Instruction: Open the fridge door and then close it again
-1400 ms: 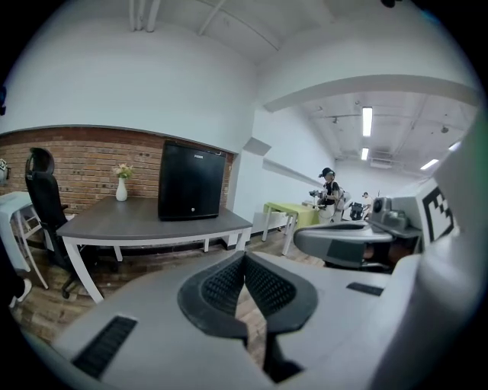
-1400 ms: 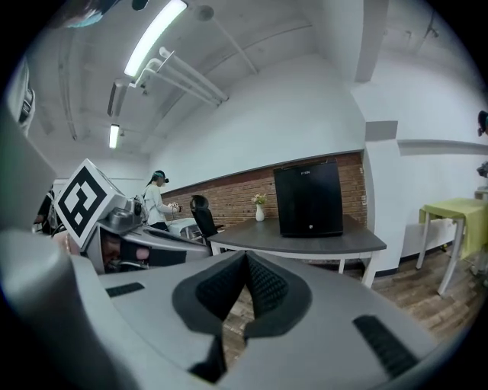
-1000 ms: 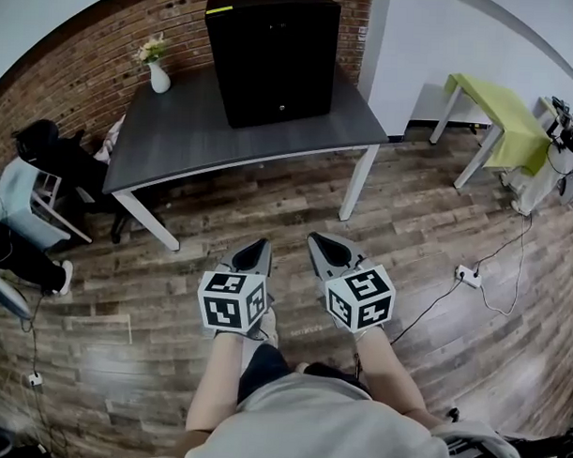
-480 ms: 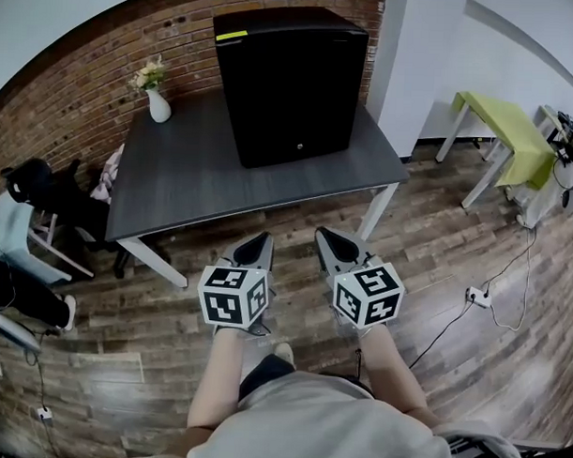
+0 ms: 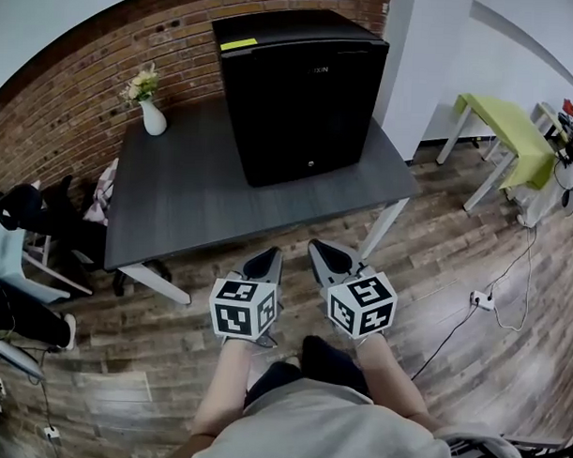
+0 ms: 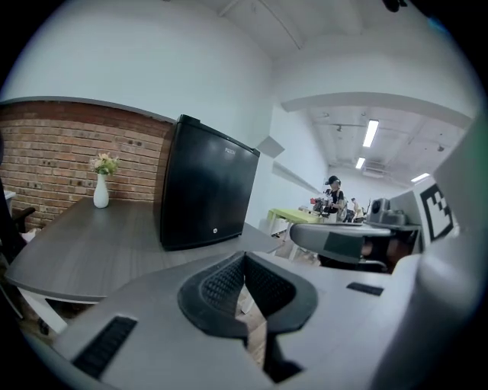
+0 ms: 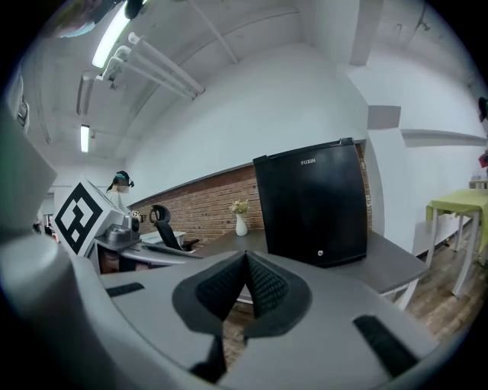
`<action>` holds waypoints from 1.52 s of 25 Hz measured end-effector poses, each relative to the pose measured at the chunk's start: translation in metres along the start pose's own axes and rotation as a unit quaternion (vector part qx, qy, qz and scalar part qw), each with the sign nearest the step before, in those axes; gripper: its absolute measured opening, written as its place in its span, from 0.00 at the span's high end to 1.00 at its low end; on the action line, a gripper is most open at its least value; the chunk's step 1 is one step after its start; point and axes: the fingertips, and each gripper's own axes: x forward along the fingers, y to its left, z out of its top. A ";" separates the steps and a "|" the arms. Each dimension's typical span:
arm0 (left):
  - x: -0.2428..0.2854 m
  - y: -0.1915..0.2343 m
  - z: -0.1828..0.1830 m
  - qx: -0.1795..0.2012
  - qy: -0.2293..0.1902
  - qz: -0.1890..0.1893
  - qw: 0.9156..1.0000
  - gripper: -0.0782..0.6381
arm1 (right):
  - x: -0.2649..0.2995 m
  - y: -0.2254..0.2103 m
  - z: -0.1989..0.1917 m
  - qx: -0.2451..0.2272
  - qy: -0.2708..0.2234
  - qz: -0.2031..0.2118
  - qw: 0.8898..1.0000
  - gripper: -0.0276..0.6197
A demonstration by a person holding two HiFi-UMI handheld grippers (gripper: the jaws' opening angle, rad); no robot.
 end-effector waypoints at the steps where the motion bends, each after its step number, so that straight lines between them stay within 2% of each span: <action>1: 0.005 0.005 0.002 -0.003 -0.001 0.001 1.000 0.88 | 0.005 -0.005 0.000 0.001 0.002 -0.003 1.000 0.96; 8: 0.048 0.046 0.025 -0.011 0.002 0.008 1.000 0.88 | 0.063 -0.043 0.014 0.003 0.004 0.000 1.000 0.96; 12: 0.077 0.071 0.050 -0.015 -0.006 0.020 1.000 0.88 | 0.102 -0.062 0.034 -0.006 -0.001 0.013 1.000 0.96; 23: 0.158 0.107 0.122 -0.008 -0.033 0.047 0.998 0.88 | 0.172 -0.142 0.084 -0.024 -0.016 0.026 0.999 0.96; 31: 0.196 0.113 0.128 -0.021 -0.036 0.052 0.998 0.88 | 0.199 -0.170 0.083 -0.027 -0.004 0.045 0.999 0.96; 38: 0.207 0.127 0.130 -0.024 -0.033 0.058 0.997 0.88 | 0.214 -0.184 0.082 -0.023 -0.001 0.042 0.999 0.96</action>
